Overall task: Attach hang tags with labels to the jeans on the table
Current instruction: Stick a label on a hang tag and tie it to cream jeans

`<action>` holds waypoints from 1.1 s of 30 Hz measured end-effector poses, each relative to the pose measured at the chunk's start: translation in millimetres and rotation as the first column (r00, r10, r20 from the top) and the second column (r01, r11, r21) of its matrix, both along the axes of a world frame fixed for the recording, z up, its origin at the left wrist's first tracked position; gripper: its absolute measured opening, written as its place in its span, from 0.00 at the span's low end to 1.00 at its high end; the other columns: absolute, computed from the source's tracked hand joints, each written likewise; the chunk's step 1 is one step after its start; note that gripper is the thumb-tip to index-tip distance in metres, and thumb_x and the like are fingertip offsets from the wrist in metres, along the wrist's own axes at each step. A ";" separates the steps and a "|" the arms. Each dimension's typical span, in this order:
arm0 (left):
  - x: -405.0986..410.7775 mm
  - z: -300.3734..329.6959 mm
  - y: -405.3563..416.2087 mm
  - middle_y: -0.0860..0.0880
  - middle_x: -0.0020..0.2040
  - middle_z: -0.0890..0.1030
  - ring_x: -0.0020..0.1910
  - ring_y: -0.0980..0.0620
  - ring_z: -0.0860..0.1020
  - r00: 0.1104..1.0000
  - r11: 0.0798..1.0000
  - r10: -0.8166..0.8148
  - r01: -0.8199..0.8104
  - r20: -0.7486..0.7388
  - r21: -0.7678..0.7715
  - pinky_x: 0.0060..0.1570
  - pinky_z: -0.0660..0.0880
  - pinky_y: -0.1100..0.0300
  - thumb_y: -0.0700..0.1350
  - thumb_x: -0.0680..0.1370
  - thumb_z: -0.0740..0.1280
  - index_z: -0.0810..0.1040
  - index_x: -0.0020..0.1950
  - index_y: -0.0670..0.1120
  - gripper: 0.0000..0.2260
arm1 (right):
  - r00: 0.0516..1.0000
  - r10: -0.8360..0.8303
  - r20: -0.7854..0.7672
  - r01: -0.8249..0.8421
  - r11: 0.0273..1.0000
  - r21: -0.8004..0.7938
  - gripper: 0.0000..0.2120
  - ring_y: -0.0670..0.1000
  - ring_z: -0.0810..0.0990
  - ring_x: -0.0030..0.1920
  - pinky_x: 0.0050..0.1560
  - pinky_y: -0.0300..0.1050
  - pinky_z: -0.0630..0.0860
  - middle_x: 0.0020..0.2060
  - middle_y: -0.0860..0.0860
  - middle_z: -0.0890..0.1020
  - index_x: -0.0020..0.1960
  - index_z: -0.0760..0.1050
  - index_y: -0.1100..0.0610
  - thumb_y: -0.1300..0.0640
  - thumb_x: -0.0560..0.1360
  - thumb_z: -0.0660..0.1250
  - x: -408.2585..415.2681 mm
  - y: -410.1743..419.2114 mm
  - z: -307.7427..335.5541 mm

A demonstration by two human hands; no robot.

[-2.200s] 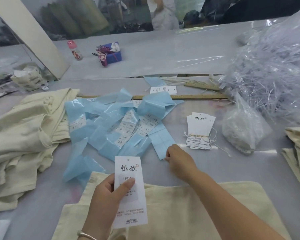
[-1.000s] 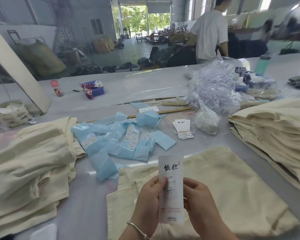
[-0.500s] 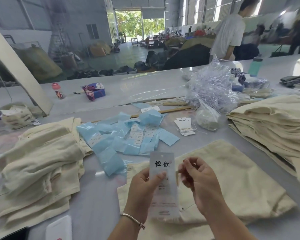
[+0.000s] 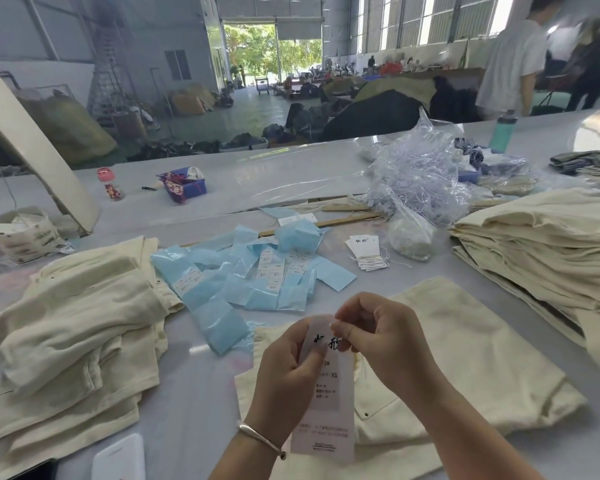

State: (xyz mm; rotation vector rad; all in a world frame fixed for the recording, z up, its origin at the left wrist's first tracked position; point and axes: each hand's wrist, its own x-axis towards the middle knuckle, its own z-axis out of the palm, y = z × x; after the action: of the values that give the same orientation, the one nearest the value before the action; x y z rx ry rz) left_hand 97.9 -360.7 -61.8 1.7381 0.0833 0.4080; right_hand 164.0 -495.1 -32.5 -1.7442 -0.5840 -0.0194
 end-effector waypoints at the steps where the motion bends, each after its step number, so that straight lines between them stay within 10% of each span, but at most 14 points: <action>1: 0.1 0.9 -0.2 0.51 0.42 0.84 0.40 0.52 0.82 1.000 1.000 0.008 -0.008 0.006 0.014 0.39 0.77 0.61 0.45 0.74 0.64 0.82 0.50 0.58 0.11 | 1.000 0.001 0.019 0.000 1.000 -0.028 0.11 0.49 0.81 0.29 0.33 0.41 0.77 0.29 0.50 0.82 0.38 0.78 0.53 0.68 0.71 0.72 -0.3 0.4 -0.4; 19: 11.1 5.6 -3.7 0.42 0.40 0.84 0.39 0.50 0.81 0.998 0.966 -0.053 0.044 -0.026 -0.255 0.40 0.76 0.61 0.44 0.74 0.70 0.84 0.45 0.39 0.09 | 0.980 0.057 -0.191 -0.021 0.983 0.183 0.16 0.58 0.82 0.28 0.26 0.43 0.73 0.29 0.56 0.82 0.41 0.64 0.59 0.73 0.71 0.68 0.4 -9.0 -7.6; 25: 30.2 -10.1 -18.8 0.50 0.35 0.82 0.35 0.55 0.79 0.998 0.996 0.061 -0.061 0.002 0.067 0.35 0.76 0.62 0.34 0.75 0.70 0.81 0.39 0.46 0.08 | 0.961 0.011 -0.278 0.030 0.989 0.144 0.14 0.58 0.80 0.26 0.27 0.44 0.71 0.31 0.56 0.82 0.42 0.66 0.59 0.71 0.71 0.70 7.4 -26.0 -17.1; 29: 46.1 -12.6 -29.0 0.51 0.37 0.83 0.36 0.55 0.84 0.998 0.973 0.054 -0.046 -0.028 0.227 0.33 0.81 0.56 0.34 0.78 0.65 0.75 0.40 0.47 0.10 | 0.969 -0.236 0.071 0.246 0.946 -0.210 0.14 0.47 0.72 0.23 0.32 0.38 0.70 0.43 0.42 0.81 0.49 0.73 0.49 0.62 0.69 0.73 16.2 -38.2 -18.6; 33: 61.2 -2.8 -32.9 0.52 0.36 0.82 0.35 0.57 0.82 0.999 0.931 0.016 -0.031 0.043 0.364 0.36 0.81 0.50 0.37 0.78 0.67 0.77 0.43 0.46 0.06 | 0.997 -0.077 -0.011 0.073 0.980 -0.184 0.15 0.45 0.71 0.23 0.28 0.37 0.70 0.43 0.43 0.83 0.56 0.77 0.50 0.62 0.71 0.73 28.4 -38.8 -12.1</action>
State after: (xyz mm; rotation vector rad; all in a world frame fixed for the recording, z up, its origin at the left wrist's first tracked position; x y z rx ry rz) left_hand 159.1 -393.6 -64.5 2.0964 -0.0017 0.4989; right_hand 192.5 -533.9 -44.7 -1.9434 -0.5194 -0.0021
